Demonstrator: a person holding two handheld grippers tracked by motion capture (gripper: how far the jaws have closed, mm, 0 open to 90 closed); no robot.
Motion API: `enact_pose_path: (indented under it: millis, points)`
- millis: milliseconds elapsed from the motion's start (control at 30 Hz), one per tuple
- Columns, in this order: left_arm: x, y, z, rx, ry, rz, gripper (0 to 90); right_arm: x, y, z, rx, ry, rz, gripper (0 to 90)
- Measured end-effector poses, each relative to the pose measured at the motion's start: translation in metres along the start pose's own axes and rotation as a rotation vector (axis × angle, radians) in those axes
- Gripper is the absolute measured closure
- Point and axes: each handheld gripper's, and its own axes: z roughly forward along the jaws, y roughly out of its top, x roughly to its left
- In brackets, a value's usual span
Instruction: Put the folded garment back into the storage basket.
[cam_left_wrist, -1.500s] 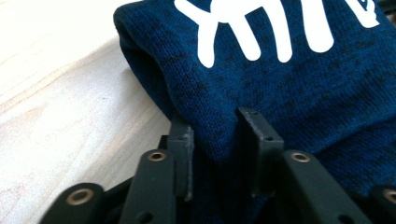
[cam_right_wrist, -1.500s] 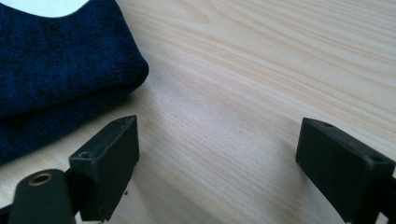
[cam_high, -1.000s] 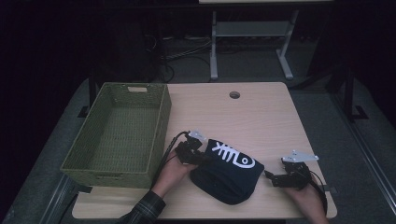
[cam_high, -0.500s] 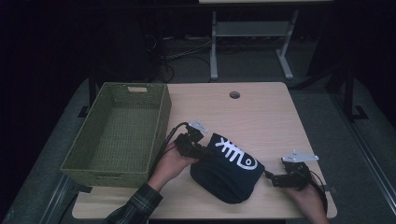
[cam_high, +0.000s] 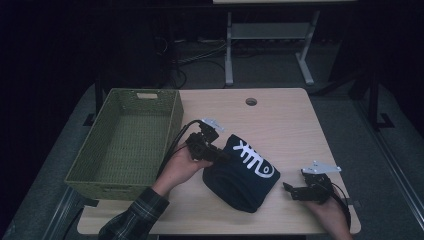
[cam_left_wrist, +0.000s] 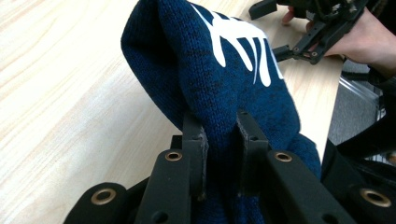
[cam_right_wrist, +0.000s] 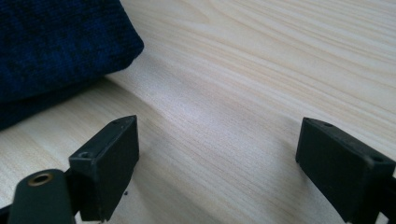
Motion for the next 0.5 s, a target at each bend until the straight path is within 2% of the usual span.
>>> enact_pose_path:
  millis: [67,433,500]
  points:
    - [-0.002,0.004,-0.004,0.000,-0.021,0.015,77.4,0.000,0.000,0.000,0.000,0.001,-0.001,13.0]
    - [-0.014,0.028,-0.034,0.024,0.010,0.083,77.7,0.000,0.000,0.000,-0.001,-0.001,0.000,13.0]
    - [-0.015,0.031,-0.039,0.020,0.017,0.085,77.7,0.000,0.000,0.000,0.000,-0.001,0.000,13.0]
